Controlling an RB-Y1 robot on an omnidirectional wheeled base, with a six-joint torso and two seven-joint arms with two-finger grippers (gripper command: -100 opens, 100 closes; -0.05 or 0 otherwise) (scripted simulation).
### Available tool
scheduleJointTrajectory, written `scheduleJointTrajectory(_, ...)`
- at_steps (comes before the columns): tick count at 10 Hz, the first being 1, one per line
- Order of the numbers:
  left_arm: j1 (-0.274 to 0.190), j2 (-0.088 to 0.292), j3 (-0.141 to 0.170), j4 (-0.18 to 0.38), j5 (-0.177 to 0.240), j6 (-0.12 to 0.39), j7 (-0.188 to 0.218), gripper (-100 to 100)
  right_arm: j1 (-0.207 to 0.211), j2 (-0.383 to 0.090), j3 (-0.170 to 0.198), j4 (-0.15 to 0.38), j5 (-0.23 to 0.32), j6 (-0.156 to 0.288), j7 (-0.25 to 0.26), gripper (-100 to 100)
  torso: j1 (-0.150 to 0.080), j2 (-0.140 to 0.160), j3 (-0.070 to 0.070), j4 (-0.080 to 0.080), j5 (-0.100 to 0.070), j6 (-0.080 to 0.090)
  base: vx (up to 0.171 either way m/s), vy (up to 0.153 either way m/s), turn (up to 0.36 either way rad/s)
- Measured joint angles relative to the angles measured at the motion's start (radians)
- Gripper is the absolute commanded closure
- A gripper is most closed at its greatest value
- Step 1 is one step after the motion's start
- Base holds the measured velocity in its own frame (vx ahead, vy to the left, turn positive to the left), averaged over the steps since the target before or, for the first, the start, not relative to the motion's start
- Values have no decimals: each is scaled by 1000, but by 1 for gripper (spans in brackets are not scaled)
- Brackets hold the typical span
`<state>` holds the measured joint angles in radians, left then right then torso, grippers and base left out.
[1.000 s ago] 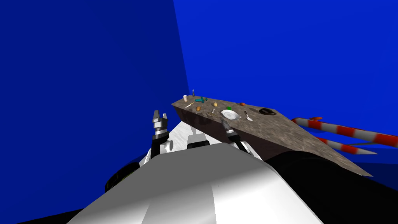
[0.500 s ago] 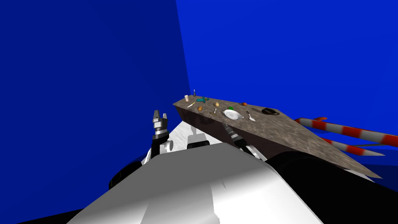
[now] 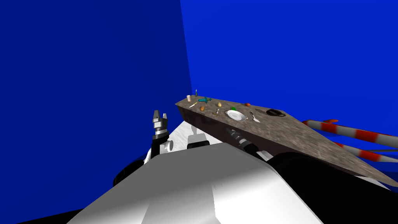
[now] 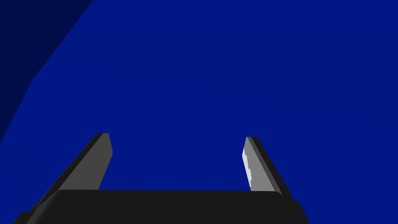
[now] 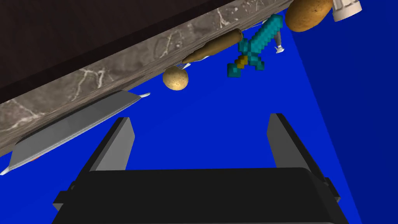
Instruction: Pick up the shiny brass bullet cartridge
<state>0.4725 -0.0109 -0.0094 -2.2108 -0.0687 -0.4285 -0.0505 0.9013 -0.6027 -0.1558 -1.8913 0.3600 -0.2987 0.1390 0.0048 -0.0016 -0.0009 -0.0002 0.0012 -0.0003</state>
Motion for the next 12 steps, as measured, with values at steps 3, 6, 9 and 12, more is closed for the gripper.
scheduleJointTrajectory(3,0,0,0,0,0,0,0,0,58,-77,-10,32,54,30,37,-100,-1,-1,0,0,0,0,35,55,38)
scheduleJointTrajectory(6,0,0,0,0,0,0,0,0,112,-150,-30,35,76,50,45,-100,-2,-1,-1,0,-1,0,45,50,69)
scheduleJointTrajectory(9,0,0,0,0,0,0,0,0,151,-220,-44,102,115,34,80,-100,-1,-3,-2,-1,0,0,74,56,90)
scheduleJointTrajectory(12,0,0,0,0,0,0,0,0,205,-294,-63,147,144,21,107,-100,-2,-3,-2,-1,0,0,84,49,115)
